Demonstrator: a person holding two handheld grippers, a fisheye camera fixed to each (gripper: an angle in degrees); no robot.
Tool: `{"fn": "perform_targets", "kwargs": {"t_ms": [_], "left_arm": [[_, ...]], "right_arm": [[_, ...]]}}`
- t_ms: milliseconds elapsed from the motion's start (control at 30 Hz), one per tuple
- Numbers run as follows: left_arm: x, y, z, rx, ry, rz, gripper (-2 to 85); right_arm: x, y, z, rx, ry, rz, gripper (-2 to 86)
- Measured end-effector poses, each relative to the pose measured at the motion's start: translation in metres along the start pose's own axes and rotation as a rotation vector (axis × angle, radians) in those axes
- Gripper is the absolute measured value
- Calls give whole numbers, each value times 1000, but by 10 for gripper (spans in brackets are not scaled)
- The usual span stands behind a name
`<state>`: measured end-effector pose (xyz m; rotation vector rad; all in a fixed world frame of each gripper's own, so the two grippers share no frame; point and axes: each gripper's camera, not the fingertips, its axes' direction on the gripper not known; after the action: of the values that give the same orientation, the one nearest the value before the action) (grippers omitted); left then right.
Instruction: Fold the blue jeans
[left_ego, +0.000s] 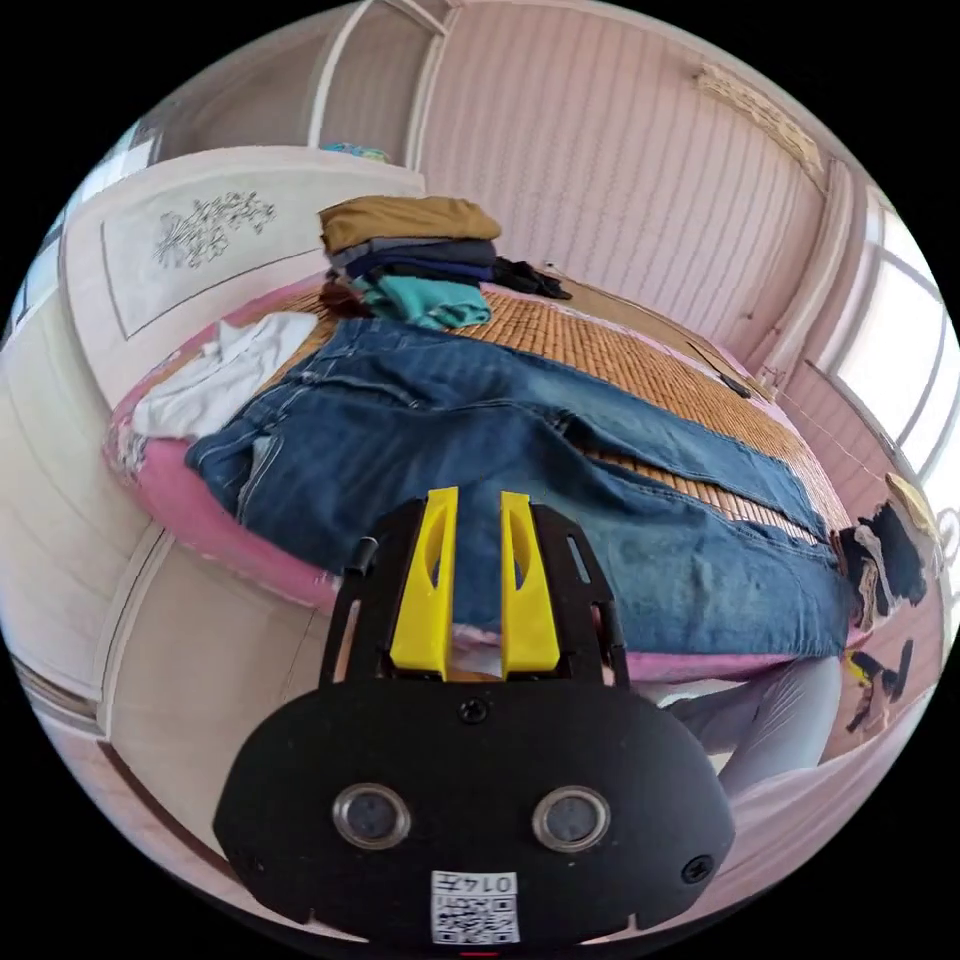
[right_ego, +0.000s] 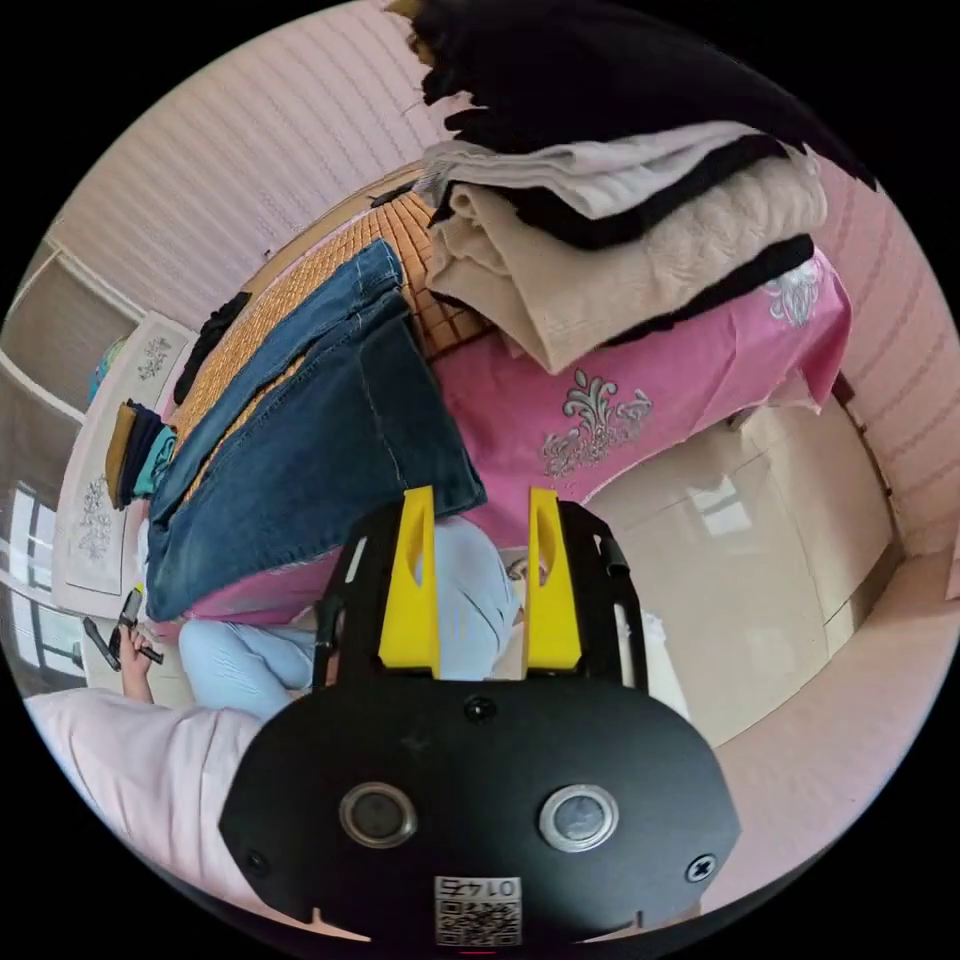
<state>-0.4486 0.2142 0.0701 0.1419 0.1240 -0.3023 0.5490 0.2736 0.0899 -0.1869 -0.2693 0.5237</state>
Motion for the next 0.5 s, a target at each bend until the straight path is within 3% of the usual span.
{"fn": "perform_targets", "kwargs": {"t_ms": [200,367,500], "left_arm": [[-95,23,-14,33,40,-276,85],[-142,25,-4,23,92,-398,85],[-165,16,12,18,138,-446,98]], "right_arm": [[43,11,4,88,-272,142,117],[30,10,17,1,-213,107,81],[22,15,-6,76,-253,62,34]]}}
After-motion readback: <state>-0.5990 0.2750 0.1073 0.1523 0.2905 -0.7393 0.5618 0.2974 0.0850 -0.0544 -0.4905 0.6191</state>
